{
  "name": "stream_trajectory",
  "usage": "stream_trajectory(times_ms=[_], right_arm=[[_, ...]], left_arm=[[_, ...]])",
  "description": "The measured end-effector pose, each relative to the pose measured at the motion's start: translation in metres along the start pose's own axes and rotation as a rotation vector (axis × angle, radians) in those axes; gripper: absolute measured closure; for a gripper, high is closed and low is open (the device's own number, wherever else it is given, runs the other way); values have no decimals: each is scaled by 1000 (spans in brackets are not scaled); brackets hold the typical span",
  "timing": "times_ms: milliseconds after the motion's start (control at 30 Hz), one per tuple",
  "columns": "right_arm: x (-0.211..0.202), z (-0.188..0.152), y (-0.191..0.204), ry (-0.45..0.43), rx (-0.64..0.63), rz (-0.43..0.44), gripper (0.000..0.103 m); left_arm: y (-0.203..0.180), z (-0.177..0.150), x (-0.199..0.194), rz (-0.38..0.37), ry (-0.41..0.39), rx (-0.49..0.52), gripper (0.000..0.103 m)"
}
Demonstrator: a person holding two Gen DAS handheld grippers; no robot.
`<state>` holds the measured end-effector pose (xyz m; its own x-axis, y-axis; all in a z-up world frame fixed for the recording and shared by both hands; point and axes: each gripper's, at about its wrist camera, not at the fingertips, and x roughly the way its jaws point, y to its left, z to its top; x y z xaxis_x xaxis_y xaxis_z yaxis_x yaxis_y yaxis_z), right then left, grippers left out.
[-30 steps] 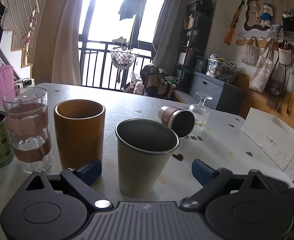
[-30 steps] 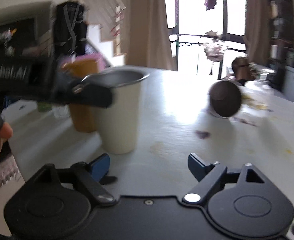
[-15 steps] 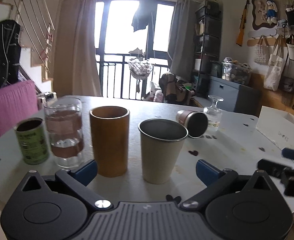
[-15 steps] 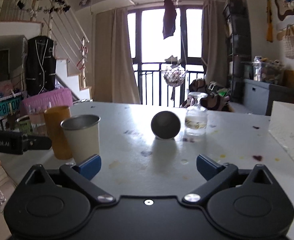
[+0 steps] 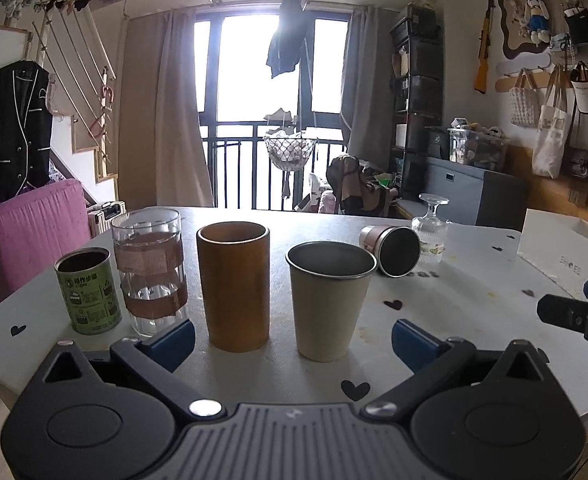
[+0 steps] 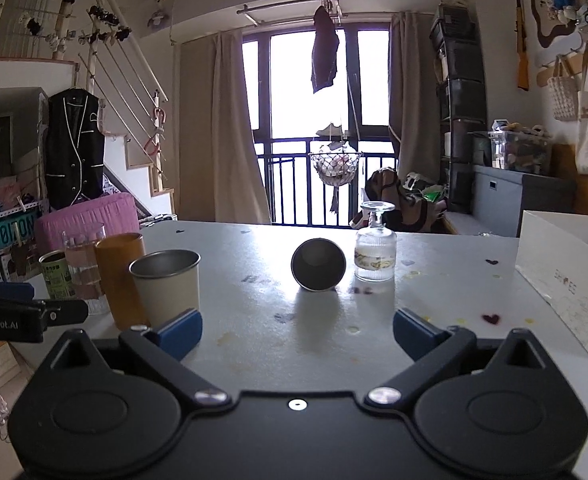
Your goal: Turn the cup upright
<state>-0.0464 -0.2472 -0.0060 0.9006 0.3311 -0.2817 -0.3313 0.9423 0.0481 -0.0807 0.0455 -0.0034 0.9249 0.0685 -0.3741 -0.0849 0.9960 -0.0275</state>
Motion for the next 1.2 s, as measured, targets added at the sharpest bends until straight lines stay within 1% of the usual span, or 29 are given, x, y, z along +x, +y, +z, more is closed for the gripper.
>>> stream_trajectory(times_ms=[1200], right_arm=[[-2,0,2,0,-2,-5,0]], left_arm=[[-5,3,-3,-5,-1,8,0]])
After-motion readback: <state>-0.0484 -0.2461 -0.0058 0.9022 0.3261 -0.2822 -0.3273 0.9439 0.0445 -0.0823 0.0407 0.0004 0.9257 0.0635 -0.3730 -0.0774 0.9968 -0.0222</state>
